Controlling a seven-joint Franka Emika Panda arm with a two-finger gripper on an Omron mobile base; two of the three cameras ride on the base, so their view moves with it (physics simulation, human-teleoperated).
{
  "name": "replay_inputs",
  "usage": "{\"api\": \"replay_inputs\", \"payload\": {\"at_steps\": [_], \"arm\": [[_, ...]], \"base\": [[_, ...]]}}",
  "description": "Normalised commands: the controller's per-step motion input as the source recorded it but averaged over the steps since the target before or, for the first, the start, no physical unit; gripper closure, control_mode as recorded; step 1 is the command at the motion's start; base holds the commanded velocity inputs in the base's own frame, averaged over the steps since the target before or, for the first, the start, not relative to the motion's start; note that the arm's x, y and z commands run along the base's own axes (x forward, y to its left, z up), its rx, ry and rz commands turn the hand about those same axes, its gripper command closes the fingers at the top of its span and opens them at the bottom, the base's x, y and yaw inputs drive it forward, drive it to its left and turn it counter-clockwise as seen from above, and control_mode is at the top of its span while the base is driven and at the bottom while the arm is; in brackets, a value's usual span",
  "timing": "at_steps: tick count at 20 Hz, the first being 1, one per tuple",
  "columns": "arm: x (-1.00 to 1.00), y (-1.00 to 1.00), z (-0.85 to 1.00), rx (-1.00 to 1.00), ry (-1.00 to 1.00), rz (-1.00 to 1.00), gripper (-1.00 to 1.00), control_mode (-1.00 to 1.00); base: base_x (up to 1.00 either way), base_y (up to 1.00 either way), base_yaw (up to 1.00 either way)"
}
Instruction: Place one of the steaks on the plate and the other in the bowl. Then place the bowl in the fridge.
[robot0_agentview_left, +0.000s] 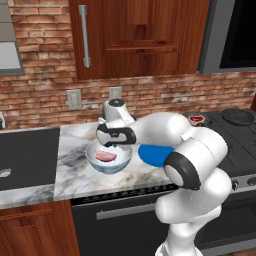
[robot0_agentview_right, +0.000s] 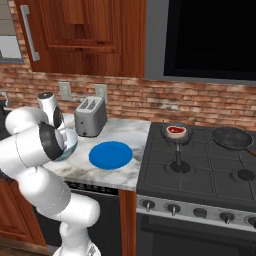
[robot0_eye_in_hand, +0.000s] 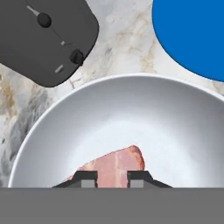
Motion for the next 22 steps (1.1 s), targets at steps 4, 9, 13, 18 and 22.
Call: {"api": "replay_inputs", "payload": {"at_steps": [4,9,13,18,22], "arm": [[0.00,0.00,0.00,0.00,0.02,0.00,-1.00,-1.00],[0.00,0.00,0.00,0.00,0.00,0.00,-1.00,-1.00],[-0.13,-0.28,0.00,0.00,0.00,0.00,-1.00,-1.00],[-0.51,-0.81,0.02,0.00,-0.09,0.00,-1.00,-1.00],[-0.09,-0.85,0.13,-0.05,-0.08,0.00,-1.00,-1.00]], "base": [[0.00,0.00,0.00],[0.00,0.00,0.00],[0.00,0.00,0.00],[0.00,0.00,0.00],[0.00,0.00,0.00]]}}
